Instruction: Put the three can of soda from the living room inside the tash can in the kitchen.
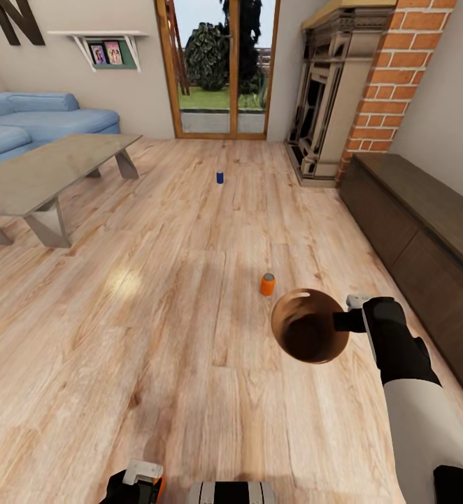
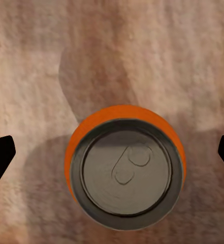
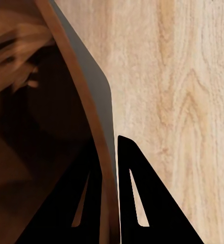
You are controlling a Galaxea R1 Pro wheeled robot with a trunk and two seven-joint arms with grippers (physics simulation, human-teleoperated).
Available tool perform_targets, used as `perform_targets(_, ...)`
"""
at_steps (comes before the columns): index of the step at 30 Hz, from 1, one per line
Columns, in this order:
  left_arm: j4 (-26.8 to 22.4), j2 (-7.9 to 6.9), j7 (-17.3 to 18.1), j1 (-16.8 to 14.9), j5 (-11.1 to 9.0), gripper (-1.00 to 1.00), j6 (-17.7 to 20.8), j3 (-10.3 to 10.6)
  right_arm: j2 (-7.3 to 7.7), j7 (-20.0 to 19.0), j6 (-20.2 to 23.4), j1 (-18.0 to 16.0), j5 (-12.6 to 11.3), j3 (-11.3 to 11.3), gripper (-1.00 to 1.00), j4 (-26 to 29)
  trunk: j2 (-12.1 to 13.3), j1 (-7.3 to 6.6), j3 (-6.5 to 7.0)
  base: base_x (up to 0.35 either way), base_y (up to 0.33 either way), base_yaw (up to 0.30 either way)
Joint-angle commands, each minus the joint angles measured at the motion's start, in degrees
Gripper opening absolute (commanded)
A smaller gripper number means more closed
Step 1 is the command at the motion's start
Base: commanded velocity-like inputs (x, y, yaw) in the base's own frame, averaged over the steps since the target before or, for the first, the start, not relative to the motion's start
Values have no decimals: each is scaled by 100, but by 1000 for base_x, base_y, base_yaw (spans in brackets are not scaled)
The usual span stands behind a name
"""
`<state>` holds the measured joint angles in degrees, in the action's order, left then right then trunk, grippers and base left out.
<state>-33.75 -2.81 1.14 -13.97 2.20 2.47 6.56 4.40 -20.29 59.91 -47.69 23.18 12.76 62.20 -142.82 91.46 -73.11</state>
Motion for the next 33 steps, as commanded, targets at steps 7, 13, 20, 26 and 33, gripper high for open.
perform_targets(7, 0, 0, 0, 0, 0, 100, 0, 3, 7, -18, 9, -3, -86, 6, -100, 2, -42, 21, -18, 0, 0, 0)
perform_targets(13, 0, 0, 0, 0, 0, 100, 0, 4, 8, -18, 9, -3, -86, 6, -100, 3, -44, 27, -62, 0, 0, 0)
perform_targets(20, 0, 0, 8, 0, 8, 100, 8, 7, 2, -18, 9, -3, -86, 2, -100, 6, -54, 45, -217, 0, 0, 0)
perform_targets(26, -8, 0, 1, 0, 1, 100, 0, 1, 0, -18, 9, 26, -86, -1, -100, 2, -54, 45, -217, 0, 0, 0)
perform_targets(33, -10, 0, 0, 0, 0, 100, 0, -3, -1, -18, 9, 31, -86, -2, -100, 2, -62, 60, -350, 0, 0, 0)
